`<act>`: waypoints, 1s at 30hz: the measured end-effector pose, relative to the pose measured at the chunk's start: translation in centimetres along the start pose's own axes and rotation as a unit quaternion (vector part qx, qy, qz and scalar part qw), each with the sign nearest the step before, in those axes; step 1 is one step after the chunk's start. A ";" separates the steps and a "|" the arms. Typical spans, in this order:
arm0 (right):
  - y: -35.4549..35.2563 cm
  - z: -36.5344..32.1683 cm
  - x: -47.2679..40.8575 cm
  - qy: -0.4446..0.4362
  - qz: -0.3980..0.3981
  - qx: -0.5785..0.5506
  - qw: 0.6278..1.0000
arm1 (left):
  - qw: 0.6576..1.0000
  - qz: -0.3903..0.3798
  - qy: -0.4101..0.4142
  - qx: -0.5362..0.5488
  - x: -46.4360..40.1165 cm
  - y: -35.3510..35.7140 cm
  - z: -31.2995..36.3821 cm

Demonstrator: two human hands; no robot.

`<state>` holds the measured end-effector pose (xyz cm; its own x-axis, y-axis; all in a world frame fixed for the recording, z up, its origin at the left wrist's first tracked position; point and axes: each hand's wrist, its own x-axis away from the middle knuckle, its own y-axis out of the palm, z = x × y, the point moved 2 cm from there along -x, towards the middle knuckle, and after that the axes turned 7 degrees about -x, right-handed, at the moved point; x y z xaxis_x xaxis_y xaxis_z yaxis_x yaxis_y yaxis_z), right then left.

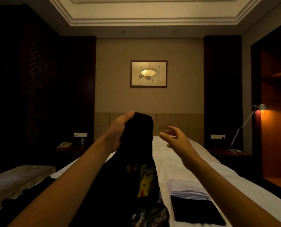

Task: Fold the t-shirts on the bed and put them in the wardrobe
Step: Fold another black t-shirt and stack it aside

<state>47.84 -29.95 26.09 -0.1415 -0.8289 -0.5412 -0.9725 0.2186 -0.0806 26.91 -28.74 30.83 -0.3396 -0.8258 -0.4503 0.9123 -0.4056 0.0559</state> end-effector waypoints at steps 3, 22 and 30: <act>2.1 -1.0 -0.1 -0.035 -0.155 -0.100 0.982 | 0.998 -0.061 -0.021 0.016 0.3 0.9 1.6; 2.0 -1.4 0.5 0.077 -0.347 -0.207 0.911 | 0.997 -0.039 0.060 -0.017 1.3 -4.4 5.9; -0.1 -1.9 -0.6 0.093 -0.218 -0.234 0.943 | 0.996 -0.056 0.055 -0.037 1.0 -4.9 6.5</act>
<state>47.63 -30.45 27.98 0.3026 -0.8733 -0.3819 -0.9148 -0.3786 0.1410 20.62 -30.10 35.88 -0.4176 -0.7271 -0.5449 0.8855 -0.4602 -0.0645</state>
